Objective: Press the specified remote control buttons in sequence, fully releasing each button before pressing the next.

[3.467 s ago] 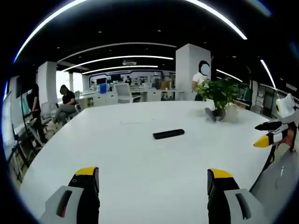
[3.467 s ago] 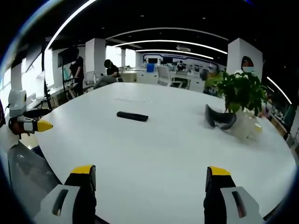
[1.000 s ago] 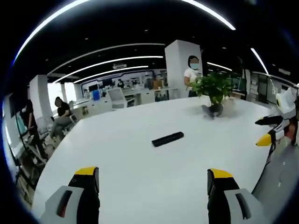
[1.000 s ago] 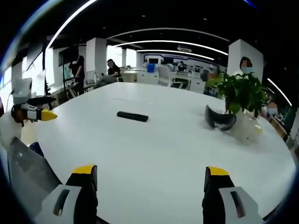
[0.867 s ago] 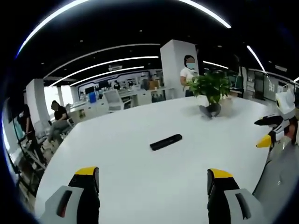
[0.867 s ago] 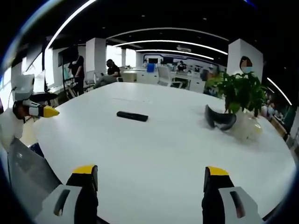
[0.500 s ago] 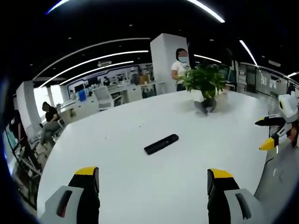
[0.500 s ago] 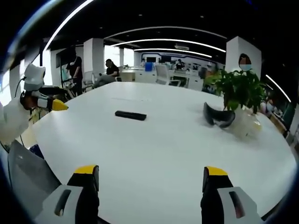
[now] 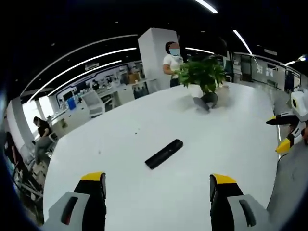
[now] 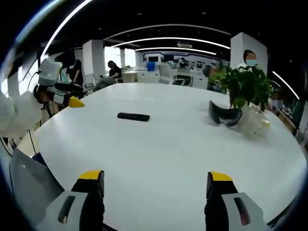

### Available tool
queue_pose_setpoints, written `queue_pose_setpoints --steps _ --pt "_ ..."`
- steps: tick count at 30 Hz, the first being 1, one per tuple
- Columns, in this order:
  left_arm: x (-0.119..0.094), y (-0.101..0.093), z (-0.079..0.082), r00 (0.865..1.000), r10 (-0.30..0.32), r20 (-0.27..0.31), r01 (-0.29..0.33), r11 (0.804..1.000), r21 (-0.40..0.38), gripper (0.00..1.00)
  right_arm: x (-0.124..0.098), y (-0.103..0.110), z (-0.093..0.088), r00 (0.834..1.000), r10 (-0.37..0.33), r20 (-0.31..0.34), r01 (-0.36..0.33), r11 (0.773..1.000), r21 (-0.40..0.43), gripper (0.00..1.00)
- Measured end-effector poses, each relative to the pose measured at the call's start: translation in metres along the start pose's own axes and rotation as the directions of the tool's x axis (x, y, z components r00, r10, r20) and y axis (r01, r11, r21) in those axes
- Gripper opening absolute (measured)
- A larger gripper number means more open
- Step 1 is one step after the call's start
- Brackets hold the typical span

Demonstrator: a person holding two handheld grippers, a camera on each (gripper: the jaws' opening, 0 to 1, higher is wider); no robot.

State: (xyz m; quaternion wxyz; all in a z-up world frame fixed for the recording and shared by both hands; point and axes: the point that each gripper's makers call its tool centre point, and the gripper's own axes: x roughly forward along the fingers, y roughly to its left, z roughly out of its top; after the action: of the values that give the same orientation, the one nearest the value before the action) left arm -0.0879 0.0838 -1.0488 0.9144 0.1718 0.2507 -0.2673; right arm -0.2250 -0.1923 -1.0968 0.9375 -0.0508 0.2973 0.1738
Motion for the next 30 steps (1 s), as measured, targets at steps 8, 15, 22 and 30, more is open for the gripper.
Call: queue_pose_setpoints --steps 8,15,22,30 --pt "0.033 0.006 0.004 0.998 -0.039 -0.050 0.042 0.998 0.046 0.92 0.002 0.002 -0.004 1.000 0.011 -0.018 -0.010 1.000 0.008 0.84" --pt "0.065 0.007 0.006 0.991 -0.091 -0.100 0.096 0.994 0.054 0.92 0.005 0.008 -0.008 0.999 0.030 -0.044 -0.031 0.999 -0.014 0.84" --pt "0.095 0.009 0.009 0.980 -0.125 -0.154 0.145 0.981 0.130 0.86 0.006 0.010 -0.011 0.997 0.041 -0.062 -0.043 0.999 -0.030 0.83" --pt "0.129 0.011 0.011 0.964 -0.135 -0.227 0.182 0.963 0.197 0.78 0.006 0.006 -0.011 0.997 0.033 -0.063 -0.034 0.999 -0.012 0.83"
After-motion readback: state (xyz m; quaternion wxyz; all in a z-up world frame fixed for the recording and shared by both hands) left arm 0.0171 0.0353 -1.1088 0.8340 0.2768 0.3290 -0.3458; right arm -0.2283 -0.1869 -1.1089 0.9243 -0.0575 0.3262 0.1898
